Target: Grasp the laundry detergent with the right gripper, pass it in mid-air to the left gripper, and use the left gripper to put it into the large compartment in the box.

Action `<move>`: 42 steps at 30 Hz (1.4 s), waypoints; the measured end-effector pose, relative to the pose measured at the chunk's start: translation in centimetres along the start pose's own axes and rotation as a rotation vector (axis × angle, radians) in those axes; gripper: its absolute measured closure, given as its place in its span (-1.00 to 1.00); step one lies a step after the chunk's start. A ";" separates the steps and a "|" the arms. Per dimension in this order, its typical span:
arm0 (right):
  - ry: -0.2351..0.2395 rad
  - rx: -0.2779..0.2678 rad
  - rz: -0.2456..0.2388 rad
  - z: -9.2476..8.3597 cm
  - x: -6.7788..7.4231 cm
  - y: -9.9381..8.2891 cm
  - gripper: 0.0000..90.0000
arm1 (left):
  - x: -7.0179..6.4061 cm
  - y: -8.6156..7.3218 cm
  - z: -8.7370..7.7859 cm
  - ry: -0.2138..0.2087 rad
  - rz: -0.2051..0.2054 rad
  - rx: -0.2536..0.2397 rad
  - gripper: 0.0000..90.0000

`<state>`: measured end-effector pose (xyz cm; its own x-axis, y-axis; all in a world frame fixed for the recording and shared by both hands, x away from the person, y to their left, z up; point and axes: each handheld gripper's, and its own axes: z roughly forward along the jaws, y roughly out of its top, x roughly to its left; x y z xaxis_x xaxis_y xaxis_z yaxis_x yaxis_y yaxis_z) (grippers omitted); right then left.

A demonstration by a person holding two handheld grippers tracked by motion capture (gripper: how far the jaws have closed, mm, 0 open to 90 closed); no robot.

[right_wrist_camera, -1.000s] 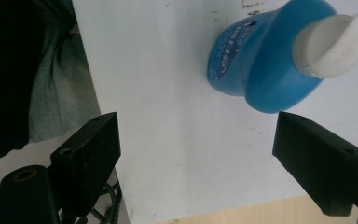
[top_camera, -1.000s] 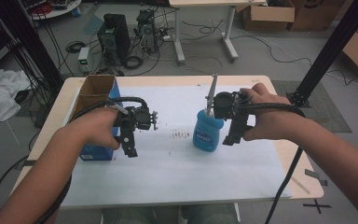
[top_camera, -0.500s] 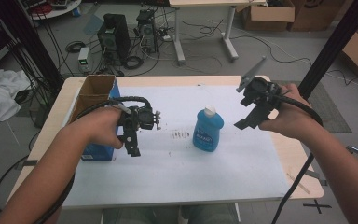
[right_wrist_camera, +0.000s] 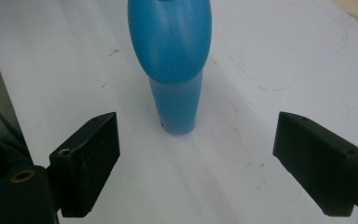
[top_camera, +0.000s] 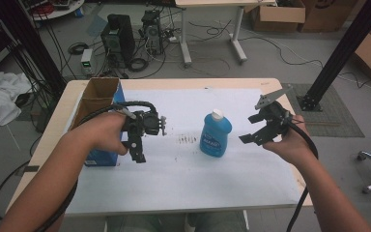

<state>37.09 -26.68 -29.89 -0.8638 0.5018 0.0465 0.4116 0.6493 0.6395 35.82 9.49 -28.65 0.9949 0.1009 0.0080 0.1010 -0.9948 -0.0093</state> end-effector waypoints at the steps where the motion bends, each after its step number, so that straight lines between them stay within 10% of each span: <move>1: 0.002 -0.006 0.003 0.1 0.0 -0.1 -0.69 | 0.0 -0.1 0.0 0.000 -0.002 -0.004 -1.00; 18: 0.004 -0.194 0.047 5.5 0.3 -3.7 -0.78 | -0.2 -0.6 0.2 0.005 -0.010 -0.018 -1.00; 42: 0.059 -0.403 0.059 11.4 0.4 -3.4 -0.59 | -0.4 -1.1 0.8 0.000 -0.030 -0.012 -1.00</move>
<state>38.68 -22.21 -40.76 -0.8620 0.4905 0.1281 0.3240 0.3387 0.8834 35.36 10.52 -29.40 0.9914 0.1306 0.0079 0.1306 -0.9914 0.0031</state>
